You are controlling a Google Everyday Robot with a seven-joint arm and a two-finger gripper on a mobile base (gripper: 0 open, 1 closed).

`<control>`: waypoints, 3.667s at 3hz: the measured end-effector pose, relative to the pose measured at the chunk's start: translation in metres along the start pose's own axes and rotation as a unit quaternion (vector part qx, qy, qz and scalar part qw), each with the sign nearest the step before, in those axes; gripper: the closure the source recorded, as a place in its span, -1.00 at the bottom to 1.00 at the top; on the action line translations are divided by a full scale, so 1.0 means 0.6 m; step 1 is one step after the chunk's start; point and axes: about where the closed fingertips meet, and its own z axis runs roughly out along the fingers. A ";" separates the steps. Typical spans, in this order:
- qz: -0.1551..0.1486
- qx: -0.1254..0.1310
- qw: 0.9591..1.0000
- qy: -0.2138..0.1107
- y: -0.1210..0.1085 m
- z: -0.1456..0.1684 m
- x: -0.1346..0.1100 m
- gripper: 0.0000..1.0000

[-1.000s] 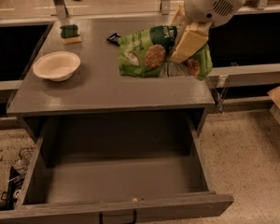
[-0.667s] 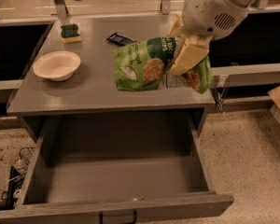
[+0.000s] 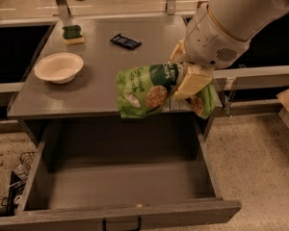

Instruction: Place green rice chip bag into top drawer

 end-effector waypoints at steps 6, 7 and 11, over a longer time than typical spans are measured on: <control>0.035 -0.015 0.999 0.011 0.028 0.117 0.083 1.00; 0.063 -0.030 0.997 0.020 0.046 0.145 0.104 1.00; 0.017 -0.065 0.998 -0.007 0.128 0.248 0.049 1.00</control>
Offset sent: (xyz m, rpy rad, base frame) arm 0.0566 -0.0161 -0.0624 -0.0615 0.0373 -0.0620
